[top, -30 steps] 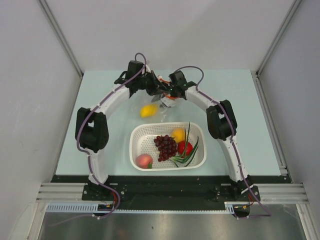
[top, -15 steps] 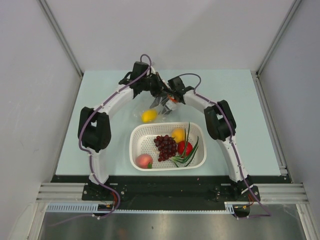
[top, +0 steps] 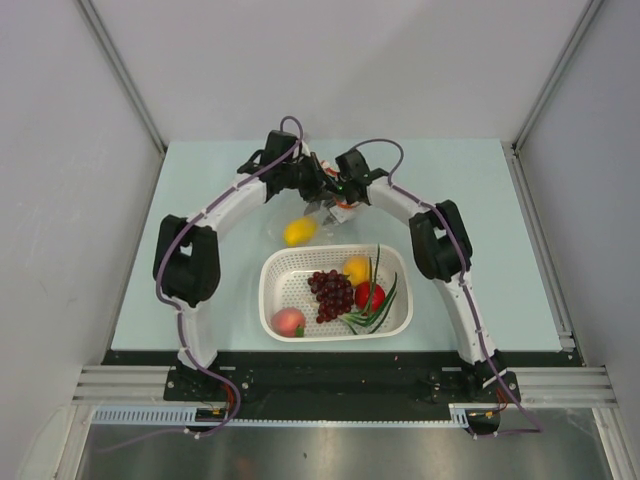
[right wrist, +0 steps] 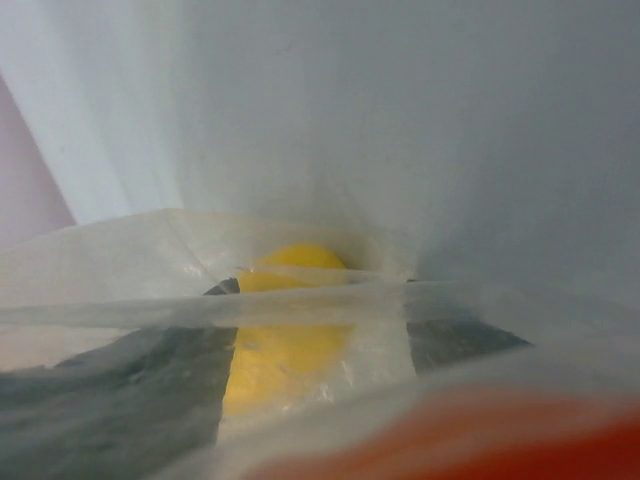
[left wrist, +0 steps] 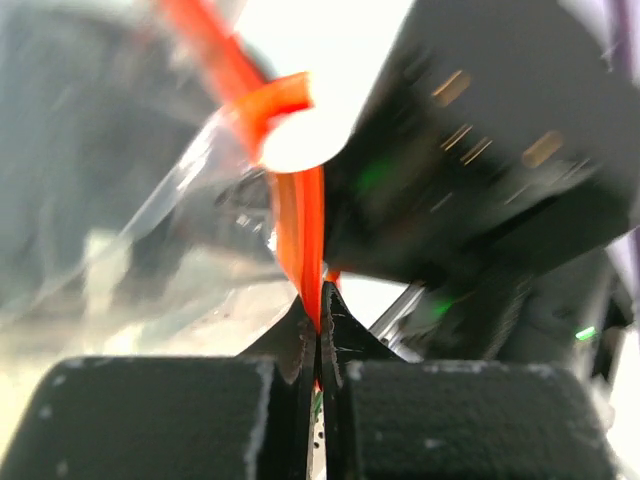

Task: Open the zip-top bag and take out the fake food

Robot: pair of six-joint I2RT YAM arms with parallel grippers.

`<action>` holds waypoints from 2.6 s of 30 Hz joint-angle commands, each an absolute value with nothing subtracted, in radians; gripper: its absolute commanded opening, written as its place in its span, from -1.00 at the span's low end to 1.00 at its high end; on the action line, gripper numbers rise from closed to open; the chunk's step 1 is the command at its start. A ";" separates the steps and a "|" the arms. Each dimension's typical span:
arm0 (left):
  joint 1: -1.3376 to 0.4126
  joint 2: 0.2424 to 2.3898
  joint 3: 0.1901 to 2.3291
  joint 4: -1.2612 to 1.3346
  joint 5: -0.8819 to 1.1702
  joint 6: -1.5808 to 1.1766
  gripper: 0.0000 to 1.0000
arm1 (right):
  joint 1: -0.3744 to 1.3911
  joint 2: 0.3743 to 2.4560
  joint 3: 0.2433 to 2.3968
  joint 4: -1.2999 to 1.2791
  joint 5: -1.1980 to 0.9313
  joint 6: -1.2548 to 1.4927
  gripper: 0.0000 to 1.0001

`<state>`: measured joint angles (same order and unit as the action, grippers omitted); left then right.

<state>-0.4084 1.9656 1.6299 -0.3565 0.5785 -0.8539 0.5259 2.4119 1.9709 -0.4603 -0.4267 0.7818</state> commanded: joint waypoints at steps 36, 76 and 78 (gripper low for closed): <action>-0.402 1.976 1.671 -0.302 0.609 -0.870 -1.00 | 0.477 2.333 1.947 -0.454 -0.391 1.028 0.47; -0.403 1.896 1.552 -0.272 0.589 -0.884 -1.00 | 0.497 2.286 1.931 -0.318 -0.330 0.805 -0.74; -0.391 1.893 1.551 -0.267 0.588 -0.888 -1.00 | 0.503 2.243 1.919 -0.330 -0.318 0.763 -0.83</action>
<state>-0.4114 1.9629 1.5566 -0.3069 0.5831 -0.8665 0.4915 2.3936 1.9301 -0.3332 -0.3561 0.8566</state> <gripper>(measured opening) 0.005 0.441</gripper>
